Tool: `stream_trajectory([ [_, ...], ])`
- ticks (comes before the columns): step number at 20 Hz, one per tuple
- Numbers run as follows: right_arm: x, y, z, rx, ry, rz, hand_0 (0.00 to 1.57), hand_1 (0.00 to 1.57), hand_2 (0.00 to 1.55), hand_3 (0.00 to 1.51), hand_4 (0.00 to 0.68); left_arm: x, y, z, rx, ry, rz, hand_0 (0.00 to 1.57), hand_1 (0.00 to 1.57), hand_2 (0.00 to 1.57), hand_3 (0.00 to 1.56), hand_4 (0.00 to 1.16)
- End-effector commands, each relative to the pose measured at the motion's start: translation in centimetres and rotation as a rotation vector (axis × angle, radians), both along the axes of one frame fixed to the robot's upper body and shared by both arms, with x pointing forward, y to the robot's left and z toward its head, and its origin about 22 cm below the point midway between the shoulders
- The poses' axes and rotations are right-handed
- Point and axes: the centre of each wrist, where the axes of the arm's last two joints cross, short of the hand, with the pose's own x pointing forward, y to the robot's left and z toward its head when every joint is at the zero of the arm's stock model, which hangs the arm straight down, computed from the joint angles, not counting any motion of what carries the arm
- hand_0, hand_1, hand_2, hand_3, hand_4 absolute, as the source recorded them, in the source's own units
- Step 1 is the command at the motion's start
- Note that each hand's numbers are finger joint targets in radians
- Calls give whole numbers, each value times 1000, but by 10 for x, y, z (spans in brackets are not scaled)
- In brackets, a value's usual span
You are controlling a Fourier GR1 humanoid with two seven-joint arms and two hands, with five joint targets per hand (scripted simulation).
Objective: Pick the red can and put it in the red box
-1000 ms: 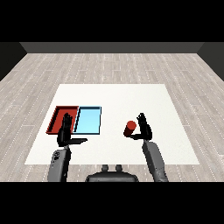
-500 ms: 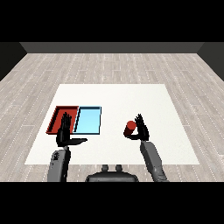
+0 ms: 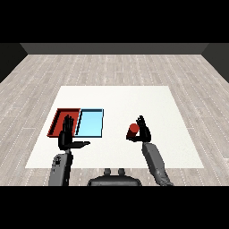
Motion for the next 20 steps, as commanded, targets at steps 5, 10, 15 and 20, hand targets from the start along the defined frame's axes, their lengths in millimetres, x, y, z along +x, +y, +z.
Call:
stream_trajectory([
  [5,12,13,-3,-25,25,-2,0,0,0,0,0,-15,-3,-2,-5,1,-13,0,0,0,0,0],
  [10,32,7,-4,-4,43,-16,0,0,0,0,0,7,-4,3,11,-23,-1,0,0,0,0,0],
  [15,20,22,4,-9,28,13,0,0,0,0,0,7,0,-11,14,-15,6,0,0,0,0,0],
  [20,29,26,-6,-22,38,17,0,0,0,0,0,10,15,-9,1,-17,-4,0,0,0,0,0],
])
